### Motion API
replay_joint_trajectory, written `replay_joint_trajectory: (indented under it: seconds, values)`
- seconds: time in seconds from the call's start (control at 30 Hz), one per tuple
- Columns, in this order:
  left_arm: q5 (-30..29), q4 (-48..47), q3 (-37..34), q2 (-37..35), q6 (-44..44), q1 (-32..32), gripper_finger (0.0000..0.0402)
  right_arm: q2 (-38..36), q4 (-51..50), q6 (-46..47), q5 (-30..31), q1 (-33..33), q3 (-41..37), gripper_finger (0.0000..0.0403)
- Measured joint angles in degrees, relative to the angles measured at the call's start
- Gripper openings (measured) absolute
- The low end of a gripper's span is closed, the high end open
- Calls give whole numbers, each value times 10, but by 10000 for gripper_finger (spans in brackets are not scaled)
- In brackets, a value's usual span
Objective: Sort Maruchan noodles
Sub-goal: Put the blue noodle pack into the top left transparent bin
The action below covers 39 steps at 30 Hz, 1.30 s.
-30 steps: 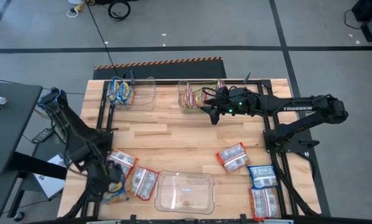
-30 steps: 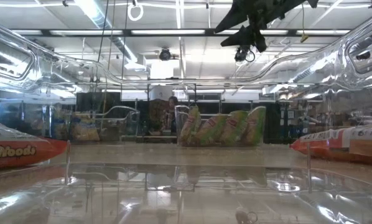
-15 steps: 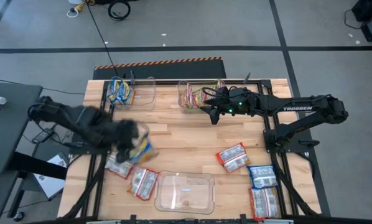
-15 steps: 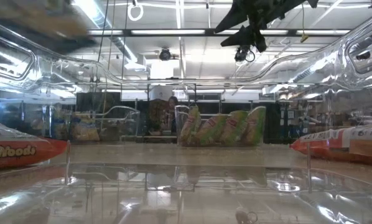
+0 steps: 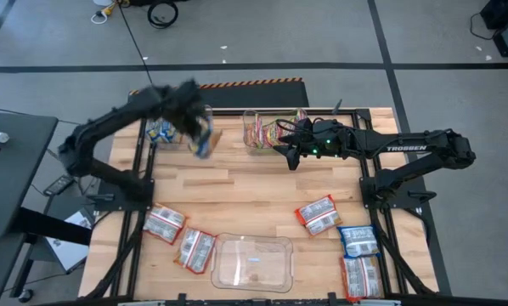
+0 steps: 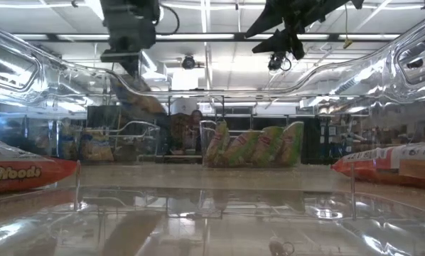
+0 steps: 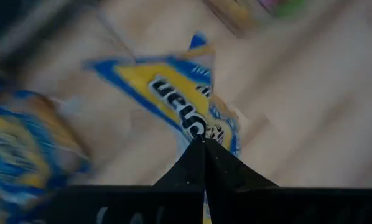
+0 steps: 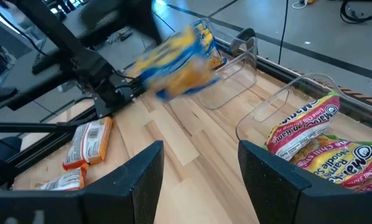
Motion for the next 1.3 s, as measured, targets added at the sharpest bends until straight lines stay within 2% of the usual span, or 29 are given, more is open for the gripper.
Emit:
replay_joint_trajectory:
  seconds: [0.13,0.23,0.3,0.43,0.7,0.8,0.93,1.1,1.3]
  values:
    - [-3,-35,98,60,66,89,0,0,0,0,0,0,0,213]
    - [-45,-60,149,96,99,149,0,0,0,0,0,0,0,213]
    - [-58,-75,155,118,109,188,0,0,0,0,0,0,0,213]
    - [-38,-77,131,151,96,233,0,0,0,0,0,0,0,213]
    - [-25,-1,28,183,58,242,0,0,0,0,0,0,0,213]
    - [-19,0,1,184,47,242,0,0,0,0,0,0,0,213]
    - [22,-28,-5,176,49,240,0,0,0,0,0,0,0,213]
    - [-15,-68,-2,166,95,216,0,0,0,0,0,0,0,213]
    - [-34,-35,-27,165,93,238,0,0,0,0,0,0,0,213]
